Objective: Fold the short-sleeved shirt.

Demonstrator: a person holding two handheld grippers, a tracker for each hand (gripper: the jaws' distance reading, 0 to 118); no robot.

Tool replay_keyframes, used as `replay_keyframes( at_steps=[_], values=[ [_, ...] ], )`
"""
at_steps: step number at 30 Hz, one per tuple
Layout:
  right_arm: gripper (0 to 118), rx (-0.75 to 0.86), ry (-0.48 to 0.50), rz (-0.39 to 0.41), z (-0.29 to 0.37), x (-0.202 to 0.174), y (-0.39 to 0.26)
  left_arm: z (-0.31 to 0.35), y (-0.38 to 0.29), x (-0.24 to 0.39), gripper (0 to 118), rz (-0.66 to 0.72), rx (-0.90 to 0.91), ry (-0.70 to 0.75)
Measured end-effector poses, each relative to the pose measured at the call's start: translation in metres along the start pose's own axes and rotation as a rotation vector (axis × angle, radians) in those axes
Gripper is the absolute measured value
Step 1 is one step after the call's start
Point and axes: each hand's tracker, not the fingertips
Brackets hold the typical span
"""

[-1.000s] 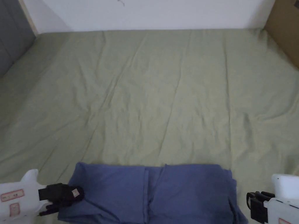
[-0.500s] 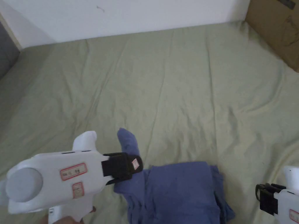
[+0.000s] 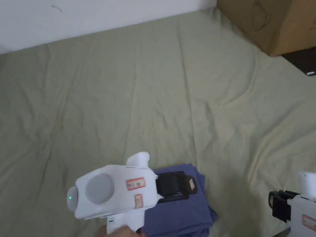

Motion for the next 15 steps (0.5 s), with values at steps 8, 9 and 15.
replay_keyframes(
  at_steps=[8,9,15],
  values=[
    [1,-0.009,0.021,0.012,-0.009,-0.007,0.001,0.051,-0.010,-0.049,1,0.001,0.107,0.277],
    [1,-0.007,0.022,0.019,-0.010,-0.009,0.002,0.049,-0.013,-0.055,1,0.016,0.098,0.250],
    [1,-0.002,0.034,0.056,-0.010,-0.018,0.004,-0.011,-0.025,-0.045,0,0.007,-0.020,0.180]
  ],
)
